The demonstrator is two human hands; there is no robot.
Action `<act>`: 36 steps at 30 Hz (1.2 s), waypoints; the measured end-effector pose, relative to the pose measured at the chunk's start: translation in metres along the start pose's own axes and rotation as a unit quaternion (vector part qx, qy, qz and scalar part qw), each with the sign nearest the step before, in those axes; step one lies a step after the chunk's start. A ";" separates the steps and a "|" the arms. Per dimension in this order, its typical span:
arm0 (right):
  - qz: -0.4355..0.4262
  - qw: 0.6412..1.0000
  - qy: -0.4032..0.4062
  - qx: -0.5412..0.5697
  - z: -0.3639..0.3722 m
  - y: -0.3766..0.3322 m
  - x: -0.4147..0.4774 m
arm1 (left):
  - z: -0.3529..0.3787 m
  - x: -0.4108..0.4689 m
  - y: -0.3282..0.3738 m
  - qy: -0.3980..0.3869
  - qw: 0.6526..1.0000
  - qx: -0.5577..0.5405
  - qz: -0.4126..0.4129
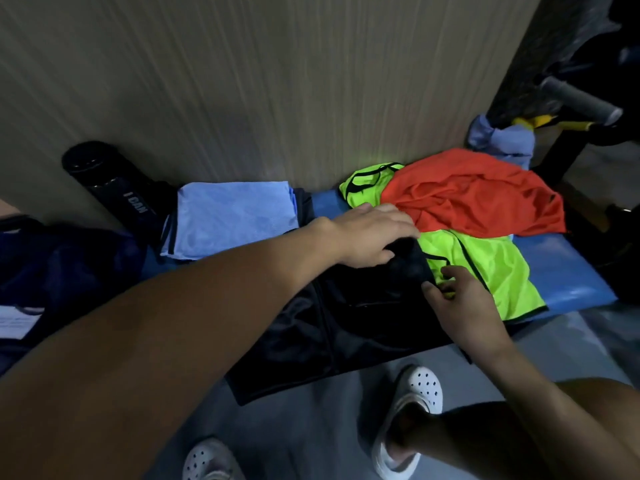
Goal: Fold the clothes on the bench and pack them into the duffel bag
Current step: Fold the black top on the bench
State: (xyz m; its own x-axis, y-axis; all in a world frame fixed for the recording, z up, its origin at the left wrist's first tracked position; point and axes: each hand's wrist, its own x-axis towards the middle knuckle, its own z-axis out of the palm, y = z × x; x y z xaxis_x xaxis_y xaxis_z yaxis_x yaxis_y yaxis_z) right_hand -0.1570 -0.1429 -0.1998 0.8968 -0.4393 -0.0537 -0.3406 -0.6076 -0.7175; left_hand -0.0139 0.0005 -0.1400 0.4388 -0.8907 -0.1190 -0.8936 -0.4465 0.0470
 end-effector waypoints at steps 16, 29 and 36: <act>0.019 0.998 -0.060 -0.009 -0.022 0.006 0.009 | 0.010 0.003 -0.037 0.053 0.997 -0.055 -0.029; -0.084 0.944 0.129 0.293 -0.040 -0.025 0.047 | -0.025 0.037 -0.062 0.274 0.944 -0.176 -0.055; -0.156 0.959 0.054 0.229 -0.022 -0.033 -0.001 | -0.015 -0.033 -0.066 0.254 0.947 -0.186 -0.065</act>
State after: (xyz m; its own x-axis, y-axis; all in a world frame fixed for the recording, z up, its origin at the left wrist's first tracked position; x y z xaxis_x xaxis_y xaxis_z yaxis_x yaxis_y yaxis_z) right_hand -0.1532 -0.1369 -0.1613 0.8919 -0.3650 0.2672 0.1208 -0.3771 -0.9182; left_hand 0.0319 0.0583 -0.1245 0.6165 -0.7104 0.3395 -0.7749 -0.4710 0.4215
